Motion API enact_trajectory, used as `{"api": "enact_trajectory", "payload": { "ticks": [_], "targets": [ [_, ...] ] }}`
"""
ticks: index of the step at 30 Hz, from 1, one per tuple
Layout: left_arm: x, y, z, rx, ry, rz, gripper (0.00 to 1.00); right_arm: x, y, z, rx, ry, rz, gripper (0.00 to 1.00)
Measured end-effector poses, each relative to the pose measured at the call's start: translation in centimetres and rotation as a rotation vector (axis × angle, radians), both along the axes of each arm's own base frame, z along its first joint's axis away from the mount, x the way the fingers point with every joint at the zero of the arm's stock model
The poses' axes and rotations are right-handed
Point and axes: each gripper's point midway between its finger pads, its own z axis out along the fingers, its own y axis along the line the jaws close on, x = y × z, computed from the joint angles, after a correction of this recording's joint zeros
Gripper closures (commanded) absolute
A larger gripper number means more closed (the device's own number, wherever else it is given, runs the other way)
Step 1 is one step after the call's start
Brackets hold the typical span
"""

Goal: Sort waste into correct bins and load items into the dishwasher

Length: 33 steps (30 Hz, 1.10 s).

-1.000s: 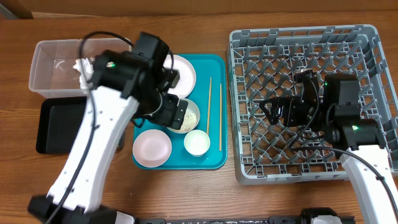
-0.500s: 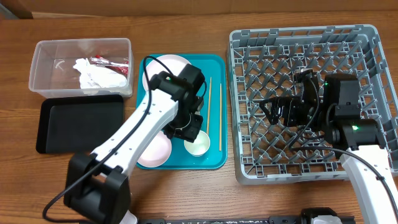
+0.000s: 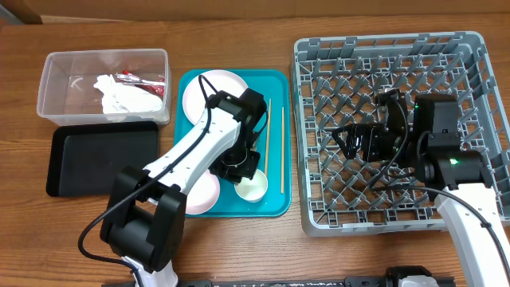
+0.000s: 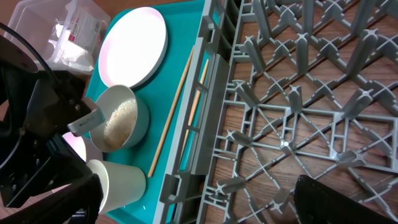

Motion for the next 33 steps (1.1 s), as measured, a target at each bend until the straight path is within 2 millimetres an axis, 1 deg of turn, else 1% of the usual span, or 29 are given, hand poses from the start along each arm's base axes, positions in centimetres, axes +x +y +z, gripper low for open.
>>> {"api": "enact_trajectory", "payload": {
  "ticks": [2, 3, 4, 6, 7, 8, 9, 11, 13, 14, 15, 16, 19, 20, 21, 22, 23, 24, 26, 28, 30, 33],
  "targets": [
    [-0.5, -0.2, 0.6, -0.014, 0.028, -0.014, 0.96, 0.0, 0.0, 0.0, 0.003, 0.003, -0.003, 0.00],
    [-0.6, -0.7, 1.6, -0.049, 0.045, -0.033, 0.96, 0.0, 0.0, 0.0, 0.011, 0.009, -0.012, 0.00],
    [-0.4, -1.4, 2.8, -0.103, 0.055, -0.052, 0.96, 0.0, 0.2, 0.2, 0.029, 0.014, -0.018, 0.00],
    [0.4, -2.3, 4.5, -0.184, 0.046, -0.069, 0.96, 0.2, 0.9, 0.9, 0.089, 0.007, -0.011, 0.00],
    [0.9, -3.1, 6.0, -0.273, 0.047, -0.079, 0.96, 0.3, 1.4, 1.4, 0.123, -0.001, 0.002, 0.00],
    [1.5, -3.4, 7.0, -0.329, 0.034, -0.081, 0.96, 0.4, 1.9, 1.9, 0.155, -0.010, 0.016, 0.00],
    [2.2, -3.8, 8.4, -0.417, 0.025, -0.075, 0.96, 0.4, 2.8, 3.0, 0.216, -0.030, 0.050, 0.00],
    [3.8, -4.0, 10.9, -0.613, 0.004, -0.043, 0.96, 0.4, 4.0, 4.5, 0.292, -0.057, 0.102, 0.01],
    [4.7, -3.6, 12.6, -0.762, -0.001, 0.001, 0.96, 0.1, 5.8, 6.3, 0.361, -0.094, 0.176, 0.04],
    [5.0, -3.5, 13.4, -0.826, -0.002, 0.019, 0.96, 0.1, 6.1, 6.7, 0.372, -0.107, 0.191, 0.04],
    [5.3, -3.3, 14.2, -0.890, -0.006, 0.036, 0.96, 0.0, 7.3, 7.8, 0.402, -0.144, 0.238, 0.05],
    [5.7, -3.2, 15.2, -0.966, -0.015, 0.054, 0.96, -0.3, 8.2, 8.5, 0.421, -0.161, 0.273, 0.06],
    [6.0, -3.3, 17.3, -1.106, -0.023, 0.081, 0.96, -1.0, 10.1, 9.8, 0.462, -0.198, 0.360, 0.06],
    [6.0, -3.4, 17.6, -1.128, -0.023, 0.083, 0.96, -1.0, 10.4, 10.0, 0.469, -0.206, 0.377, 0.06],
    [5.9, -3.6, 18.1, -1.155, -0.020, 0.085, 0.96, -1.1, 11.3, 10.3, 0.492, -0.218, 0.422, 0.06],
    [5.7, -3.9, 18.9, -1.204, -0.014, 0.087, 0.96, -1.1, 12.1, 9.8, 0.517, -0.193, 0.461, 0.06],
    [5.7, -3.9, 19.1, -1.219, -0.013, 0.085, 0.96, -1.0, 12.5, 9.8, 0.532, -0.201, 0.490, 0.06],
    [5.3, -3.9, 19.4, -1.227, 0.001, 0.089, 0.96, -0.8, 13.1, 10.3, 0.558, -0.238, 0.548, 0.06],
    [5.1, -4.0, 19.6, -1.241, 0.000, 0.080, 0.96, -1.0, 13.9, 9.9, 0.588, -0.224, 0.608, 0.07],
    [5.1, -4.0, 19.7, -1.250, -0.010, 0.067, 0.96, -1.5, 14.7, 9.7, 0.609, -0.210, 0.658, 0.12],
    [5.1, -4.0, 19.7, -1.253, -0.014, 0.063, 0.96, -2.1, 15.2, 10.0, 0.619, -0.221, 0.696, 0.16],
    [5.1, -4.1, 19.9, -1.261, -0.013, 0.064, 0.96, -2.6, 15.8, 10.0, 0.624, -0.215, 0.717, 0.25]
  ]
}}
